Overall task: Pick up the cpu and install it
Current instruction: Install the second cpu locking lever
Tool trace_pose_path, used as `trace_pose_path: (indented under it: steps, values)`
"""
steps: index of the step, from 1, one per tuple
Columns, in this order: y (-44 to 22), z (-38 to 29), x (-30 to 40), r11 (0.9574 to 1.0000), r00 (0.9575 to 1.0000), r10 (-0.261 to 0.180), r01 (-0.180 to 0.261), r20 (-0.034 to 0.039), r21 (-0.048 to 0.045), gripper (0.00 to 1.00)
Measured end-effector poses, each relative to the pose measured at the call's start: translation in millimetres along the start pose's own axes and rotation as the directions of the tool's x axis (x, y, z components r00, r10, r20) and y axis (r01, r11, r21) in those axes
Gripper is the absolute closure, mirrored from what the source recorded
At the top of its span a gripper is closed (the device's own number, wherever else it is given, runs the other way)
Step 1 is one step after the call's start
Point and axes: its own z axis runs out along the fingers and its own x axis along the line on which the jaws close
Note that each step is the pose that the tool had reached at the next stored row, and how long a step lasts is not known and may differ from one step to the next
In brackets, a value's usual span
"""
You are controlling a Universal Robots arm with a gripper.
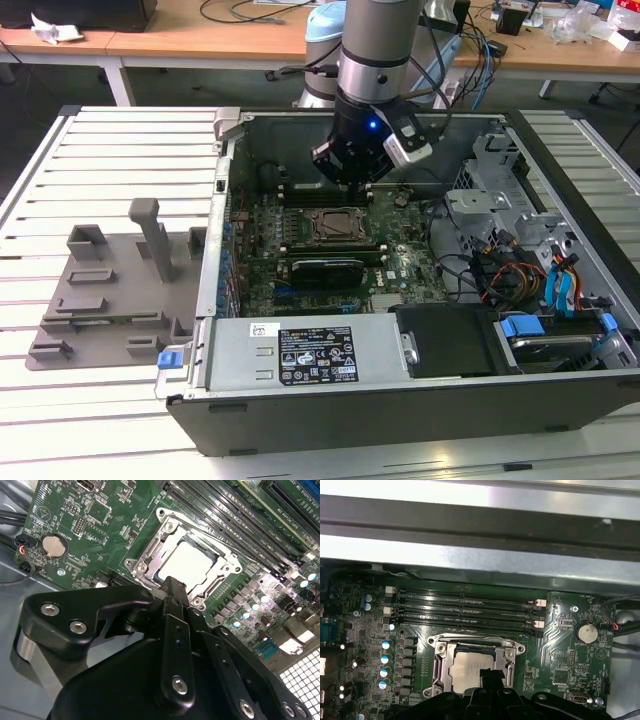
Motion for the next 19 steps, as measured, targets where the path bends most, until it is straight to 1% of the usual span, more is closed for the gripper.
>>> trace_pose_path:
  steps: [13, 19]
  values:
    - [-9.1, 1.2, 0.7, 1.0, 1.0, 0.0, 0.0, 0.0, 0.0, 0.89]
    - [-14.6, 2.2, 1.2, 1.0, 1.0, 0.0, 0.0, -0.0001, 0.0, 0.89]
